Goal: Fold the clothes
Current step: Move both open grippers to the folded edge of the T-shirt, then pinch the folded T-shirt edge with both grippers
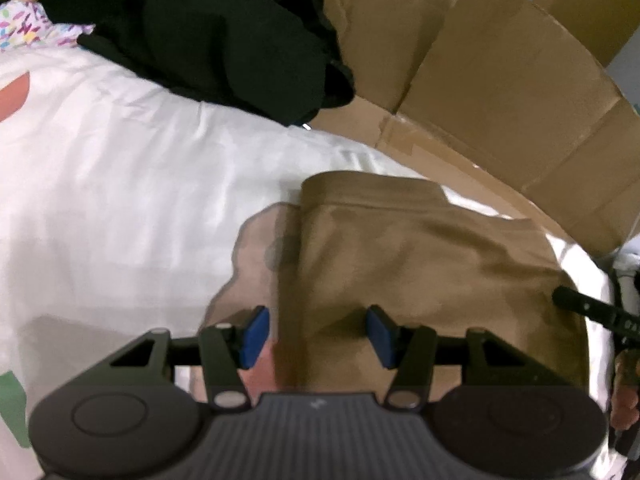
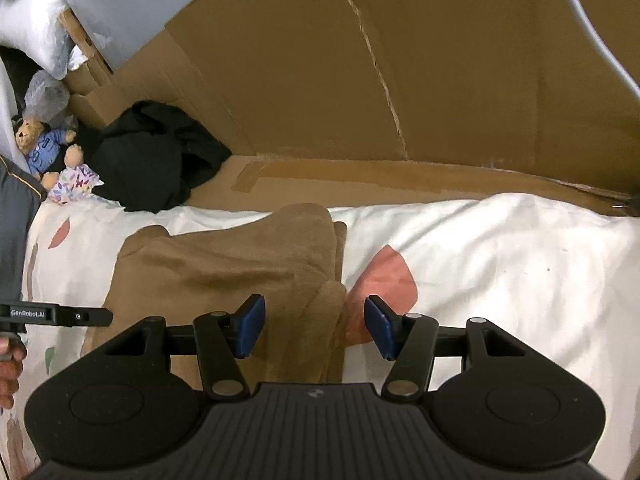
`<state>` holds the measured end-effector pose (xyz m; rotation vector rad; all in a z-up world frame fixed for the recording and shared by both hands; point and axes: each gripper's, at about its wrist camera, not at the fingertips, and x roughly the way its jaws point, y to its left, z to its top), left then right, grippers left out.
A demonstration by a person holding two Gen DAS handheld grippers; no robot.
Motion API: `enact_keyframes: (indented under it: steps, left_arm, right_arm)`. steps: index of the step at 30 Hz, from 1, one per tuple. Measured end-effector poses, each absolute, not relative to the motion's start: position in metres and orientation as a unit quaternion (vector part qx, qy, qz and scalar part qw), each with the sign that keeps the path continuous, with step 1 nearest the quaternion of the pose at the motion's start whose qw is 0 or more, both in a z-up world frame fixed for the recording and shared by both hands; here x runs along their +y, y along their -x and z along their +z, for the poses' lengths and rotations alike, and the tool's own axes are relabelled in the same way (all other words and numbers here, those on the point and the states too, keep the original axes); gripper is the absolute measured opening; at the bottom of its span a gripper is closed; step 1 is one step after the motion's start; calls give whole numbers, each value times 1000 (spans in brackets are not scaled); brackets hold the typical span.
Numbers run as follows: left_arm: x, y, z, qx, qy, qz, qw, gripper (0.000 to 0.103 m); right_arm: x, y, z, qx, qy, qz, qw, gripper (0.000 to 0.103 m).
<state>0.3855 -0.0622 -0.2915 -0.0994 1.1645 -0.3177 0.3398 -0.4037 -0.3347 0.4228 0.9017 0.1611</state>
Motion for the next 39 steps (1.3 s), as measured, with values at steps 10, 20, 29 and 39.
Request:
enact_keyframes:
  steps: [10, 20, 29, 39]
  left_arm:
    - [-56, -398, -310, 533, 53, -207, 818, 59]
    - [-56, -402, -314, 522, 85, -238, 814, 53]
    - [-48, -409, -323, 507, 138, -235, 817, 50]
    - [-64, -405, -319, 503, 81, -215, 833, 34]
  right_arm:
    - [-403, -357, -356, 438, -239, 106, 860, 60]
    - [-428, -372, -364, 458, -305, 151, 821, 60]
    - [-415, -382, -365, 461, -272, 158, 830, 49]
    - [-424, -387, -372, 467, -309, 164, 812, 46]
